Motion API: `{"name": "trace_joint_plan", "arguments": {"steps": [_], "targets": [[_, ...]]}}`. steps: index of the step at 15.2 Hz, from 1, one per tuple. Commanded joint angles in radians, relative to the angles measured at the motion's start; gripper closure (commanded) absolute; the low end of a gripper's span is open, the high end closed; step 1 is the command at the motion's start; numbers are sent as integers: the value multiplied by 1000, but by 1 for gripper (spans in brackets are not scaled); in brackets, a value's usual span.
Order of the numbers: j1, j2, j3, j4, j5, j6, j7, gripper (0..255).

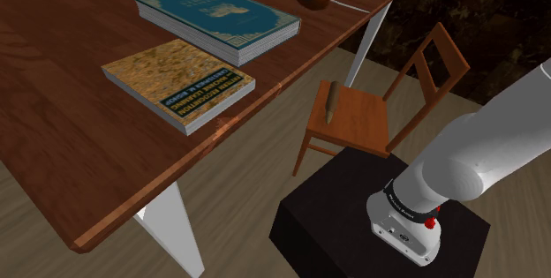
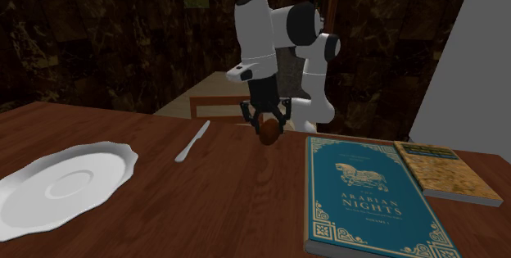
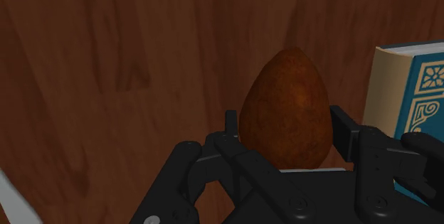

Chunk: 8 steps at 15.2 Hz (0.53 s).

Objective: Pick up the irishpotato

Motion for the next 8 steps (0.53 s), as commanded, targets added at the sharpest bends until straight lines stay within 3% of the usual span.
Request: {"name": "trace_joint_plan", "arguments": {"steps": [1,8], "targets": [[-1,8,-1,35,1,-27,2,255],[-2,48,-6,178,7,-130,14,255]]}}
